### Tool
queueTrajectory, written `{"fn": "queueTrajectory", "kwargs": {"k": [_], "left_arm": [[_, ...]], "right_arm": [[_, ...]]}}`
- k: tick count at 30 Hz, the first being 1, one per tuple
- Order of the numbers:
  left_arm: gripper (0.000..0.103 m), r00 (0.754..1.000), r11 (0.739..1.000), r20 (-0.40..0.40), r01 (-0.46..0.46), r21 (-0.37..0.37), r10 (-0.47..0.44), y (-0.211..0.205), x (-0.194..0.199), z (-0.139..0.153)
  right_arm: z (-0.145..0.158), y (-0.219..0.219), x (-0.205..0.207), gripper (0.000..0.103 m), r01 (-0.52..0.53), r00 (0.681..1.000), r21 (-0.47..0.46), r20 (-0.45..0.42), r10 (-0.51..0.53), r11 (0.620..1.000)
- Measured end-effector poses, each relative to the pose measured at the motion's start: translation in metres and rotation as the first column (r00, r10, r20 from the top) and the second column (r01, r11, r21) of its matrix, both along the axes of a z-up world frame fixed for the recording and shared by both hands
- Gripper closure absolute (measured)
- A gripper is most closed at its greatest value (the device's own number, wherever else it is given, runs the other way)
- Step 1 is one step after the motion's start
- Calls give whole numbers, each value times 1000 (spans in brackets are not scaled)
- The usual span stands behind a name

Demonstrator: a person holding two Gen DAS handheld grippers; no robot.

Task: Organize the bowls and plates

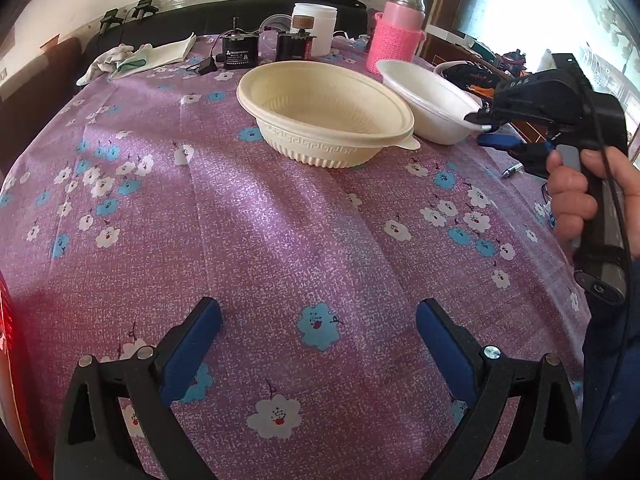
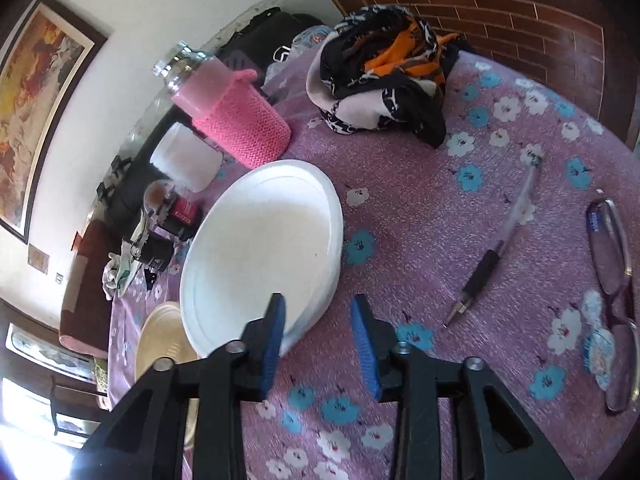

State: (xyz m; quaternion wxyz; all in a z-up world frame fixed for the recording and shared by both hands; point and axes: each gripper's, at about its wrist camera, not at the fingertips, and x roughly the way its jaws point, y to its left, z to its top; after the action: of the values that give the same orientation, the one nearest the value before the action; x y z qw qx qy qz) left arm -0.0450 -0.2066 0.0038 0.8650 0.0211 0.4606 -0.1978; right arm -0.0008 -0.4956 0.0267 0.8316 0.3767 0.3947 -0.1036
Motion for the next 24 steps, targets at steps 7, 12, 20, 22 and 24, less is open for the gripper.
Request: {"fn": "queueTrajectory", "kwargs": {"k": [7, 12, 20, 22, 24], "left_arm": [[5, 1000, 1000, -1, 1, 4, -1, 0, 0, 0], [5, 1000, 1000, -1, 0, -10, 0, 1, 0, 1], [5, 994, 987, 104, 7, -163, 10, 20, -13, 24], [5, 989, 980, 144, 21, -197, 8, 23, -19, 32], [5, 985, 976, 172, 34, -215, 3, 24, -23, 36]], "right_arm": [[0, -11, -17, 96, 17, 1000, 17, 16, -17, 1000], [23, -9, -67, 97, -50, 998, -18, 43, 51, 999], [29, -5, -151, 97, -213, 977, -40, -16, 212, 976], [20, 5, -162, 97, -265, 964, -14, -34, 265, 964], [15, 23, -164, 96, -323, 946, -10, -35, 323, 946]]}}
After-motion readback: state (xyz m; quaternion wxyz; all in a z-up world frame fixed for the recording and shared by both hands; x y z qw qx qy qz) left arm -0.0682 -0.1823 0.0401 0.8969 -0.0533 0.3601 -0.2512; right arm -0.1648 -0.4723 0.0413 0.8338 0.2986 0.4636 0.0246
